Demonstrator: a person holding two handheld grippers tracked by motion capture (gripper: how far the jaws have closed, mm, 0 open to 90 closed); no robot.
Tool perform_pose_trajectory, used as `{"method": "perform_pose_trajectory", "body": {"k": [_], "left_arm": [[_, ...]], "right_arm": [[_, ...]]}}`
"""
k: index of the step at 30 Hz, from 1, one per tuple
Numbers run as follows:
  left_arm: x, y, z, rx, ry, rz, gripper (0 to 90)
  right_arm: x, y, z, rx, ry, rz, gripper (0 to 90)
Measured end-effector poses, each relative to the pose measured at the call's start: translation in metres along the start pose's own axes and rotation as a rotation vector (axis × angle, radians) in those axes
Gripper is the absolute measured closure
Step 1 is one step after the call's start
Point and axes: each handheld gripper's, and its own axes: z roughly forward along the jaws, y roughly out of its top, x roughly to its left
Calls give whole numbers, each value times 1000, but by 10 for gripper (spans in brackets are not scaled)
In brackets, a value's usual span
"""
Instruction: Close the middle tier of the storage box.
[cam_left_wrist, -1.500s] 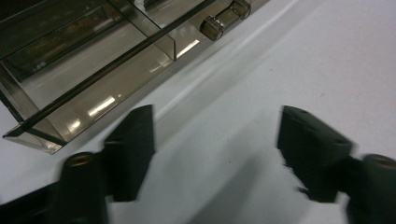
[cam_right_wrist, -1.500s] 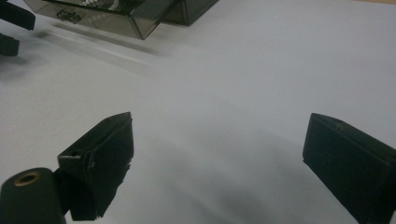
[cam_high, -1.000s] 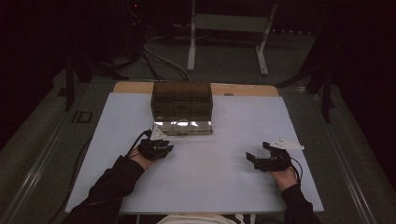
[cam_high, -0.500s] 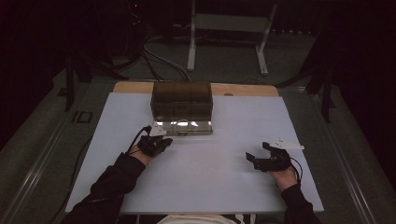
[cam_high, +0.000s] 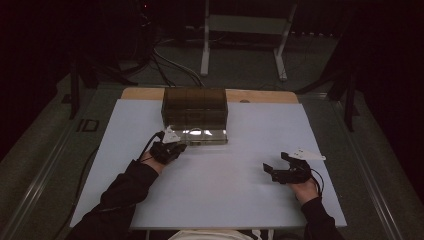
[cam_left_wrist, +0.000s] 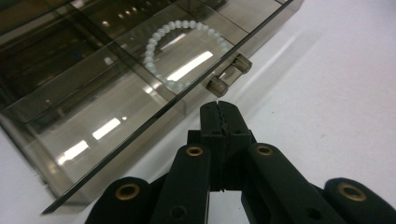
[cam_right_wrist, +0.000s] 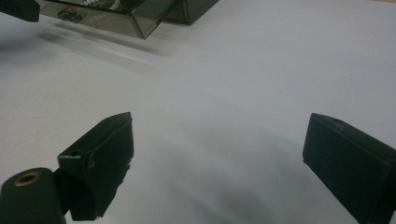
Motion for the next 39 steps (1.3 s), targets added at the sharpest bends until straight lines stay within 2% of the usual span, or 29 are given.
{"method": "perform_pose_trajectory", "body": {"k": [17,27,39], "left_arm": [[-1,1,17,6,0,-3,900],[3,2,20,11,11,-15,900],[3,3,22,17,17,-8,900]], "right_arm": [[-1,0,-1,-3,1,3,83],[-1,0,-1,-2,3,5,84],[-1,0,-1,-1,1,3,84]]}}
